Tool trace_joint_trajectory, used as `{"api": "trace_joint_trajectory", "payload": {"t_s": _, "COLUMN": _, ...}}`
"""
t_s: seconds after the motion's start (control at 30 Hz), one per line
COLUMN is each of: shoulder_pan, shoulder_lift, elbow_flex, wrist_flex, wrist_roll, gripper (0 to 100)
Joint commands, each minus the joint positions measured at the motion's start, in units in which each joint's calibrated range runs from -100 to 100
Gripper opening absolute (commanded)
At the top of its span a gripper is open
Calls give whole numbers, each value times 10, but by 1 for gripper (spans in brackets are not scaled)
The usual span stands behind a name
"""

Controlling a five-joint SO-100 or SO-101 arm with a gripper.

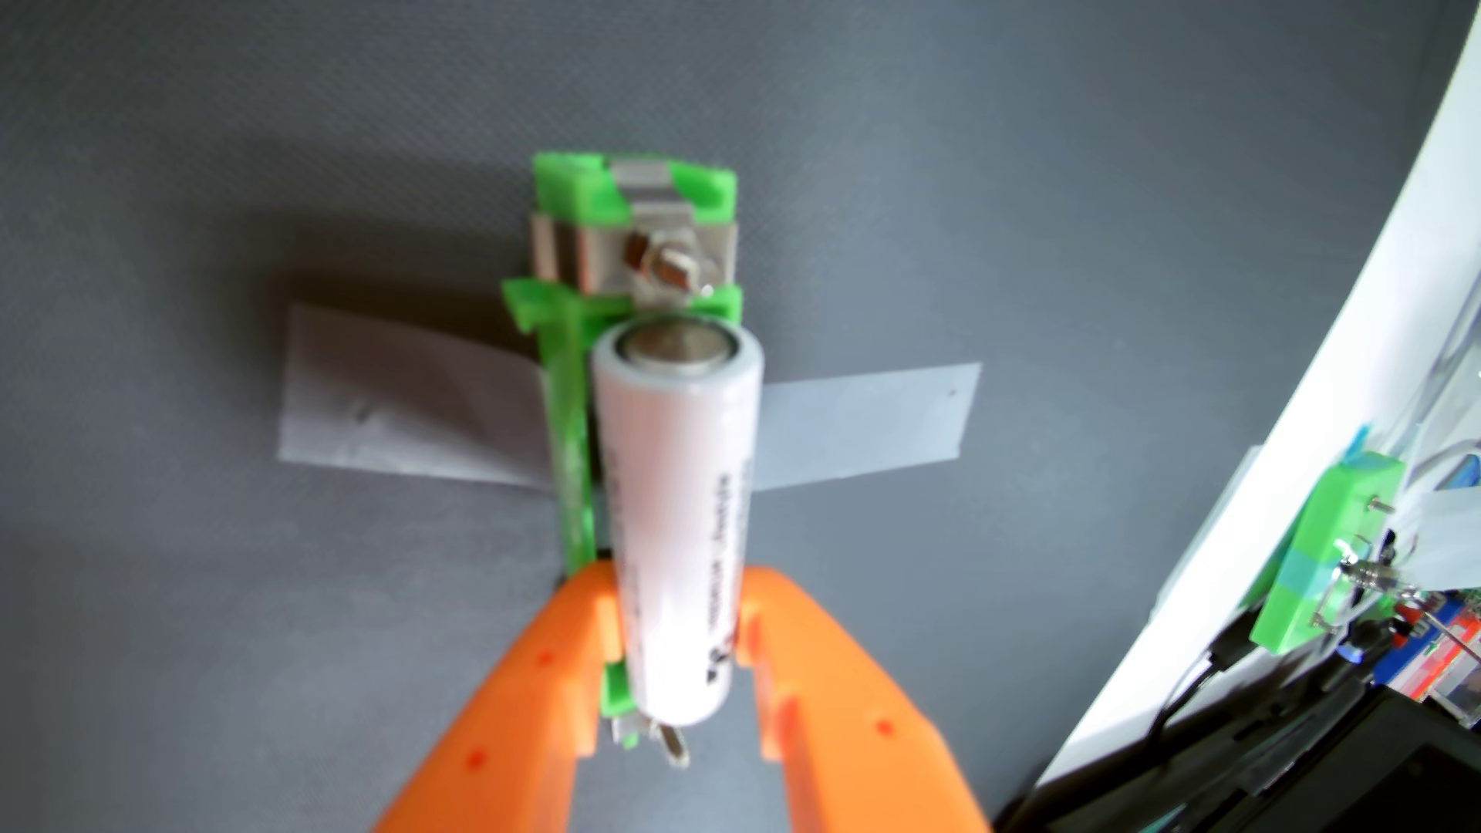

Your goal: Insert Battery

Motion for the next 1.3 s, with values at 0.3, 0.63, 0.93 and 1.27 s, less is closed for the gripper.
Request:
{"api": "trace_joint_trajectory", "payload": {"t_s": 0.3, "shoulder_pan": 7, "shoulder_lift": -13, "elbow_flex": -3, "wrist_flex": 2, "wrist_roll": 3, "gripper": 2}}
{"api": "trace_joint_trajectory", "payload": {"t_s": 0.63, "shoulder_pan": 7, "shoulder_lift": -13, "elbow_flex": -3, "wrist_flex": 2, "wrist_roll": 3, "gripper": 2}}
{"api": "trace_joint_trajectory", "payload": {"t_s": 0.93, "shoulder_pan": 8, "shoulder_lift": -13, "elbow_flex": -5, "wrist_flex": 3, "wrist_roll": 2, "gripper": 2}}
{"api": "trace_joint_trajectory", "payload": {"t_s": 1.27, "shoulder_pan": 8, "shoulder_lift": -13, "elbow_flex": -10, "wrist_flex": 3, "wrist_roll": 1, "gripper": 2}}
